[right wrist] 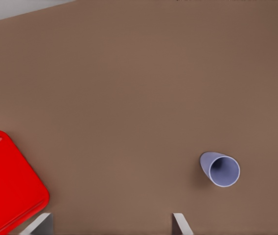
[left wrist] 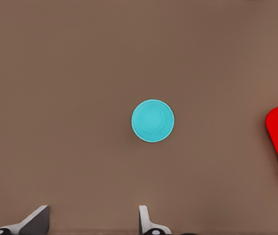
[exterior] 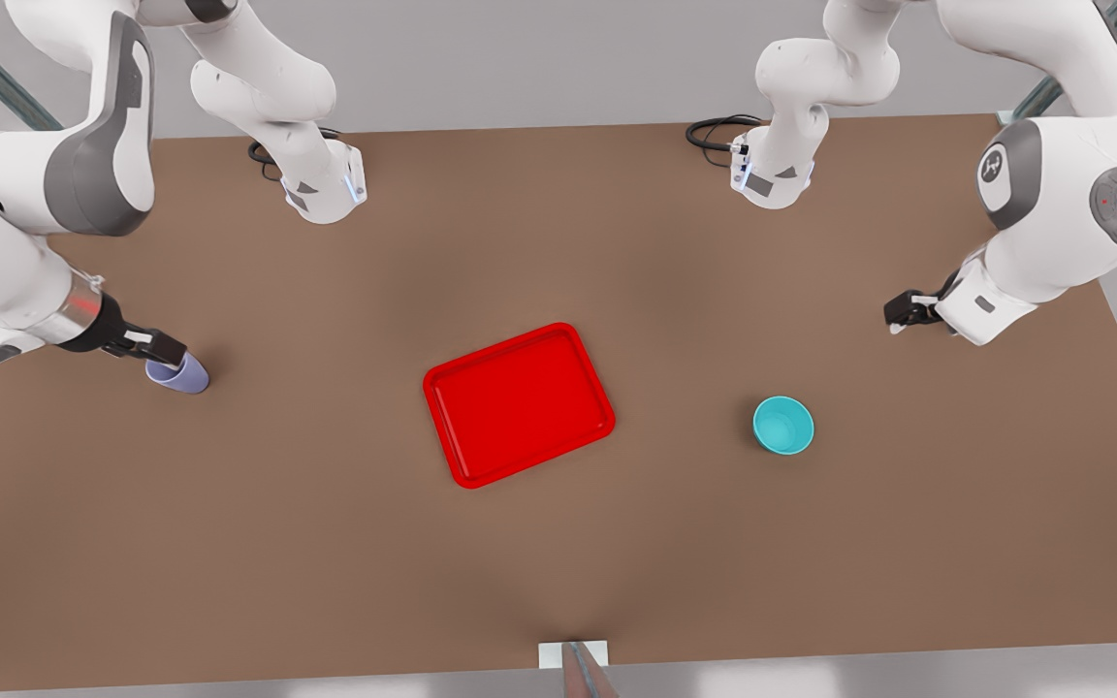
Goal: Place the bowl on the tray with the left arm and the cup on the tray with the right arm
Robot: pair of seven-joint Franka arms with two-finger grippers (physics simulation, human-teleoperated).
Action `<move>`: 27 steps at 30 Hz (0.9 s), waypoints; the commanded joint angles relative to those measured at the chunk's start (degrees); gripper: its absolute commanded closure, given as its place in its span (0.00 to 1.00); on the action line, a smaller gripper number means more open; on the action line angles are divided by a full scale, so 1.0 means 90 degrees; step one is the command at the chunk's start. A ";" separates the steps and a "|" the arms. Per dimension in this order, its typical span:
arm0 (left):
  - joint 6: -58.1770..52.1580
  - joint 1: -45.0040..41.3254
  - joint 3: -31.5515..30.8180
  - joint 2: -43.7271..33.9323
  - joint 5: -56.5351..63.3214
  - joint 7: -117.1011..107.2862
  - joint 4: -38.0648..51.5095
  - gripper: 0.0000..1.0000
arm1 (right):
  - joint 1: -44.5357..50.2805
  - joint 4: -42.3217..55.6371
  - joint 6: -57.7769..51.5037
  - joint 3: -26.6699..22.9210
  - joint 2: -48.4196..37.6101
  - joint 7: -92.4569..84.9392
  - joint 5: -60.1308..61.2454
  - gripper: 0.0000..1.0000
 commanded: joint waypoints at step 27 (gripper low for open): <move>0.3027 0.0286 -0.0058 0.3901 -0.2224 0.1106 -0.0635 0.79 | -0.0024 0.0029 -0.0010 -0.0019 0.0009 -0.1250 0.0078 0.00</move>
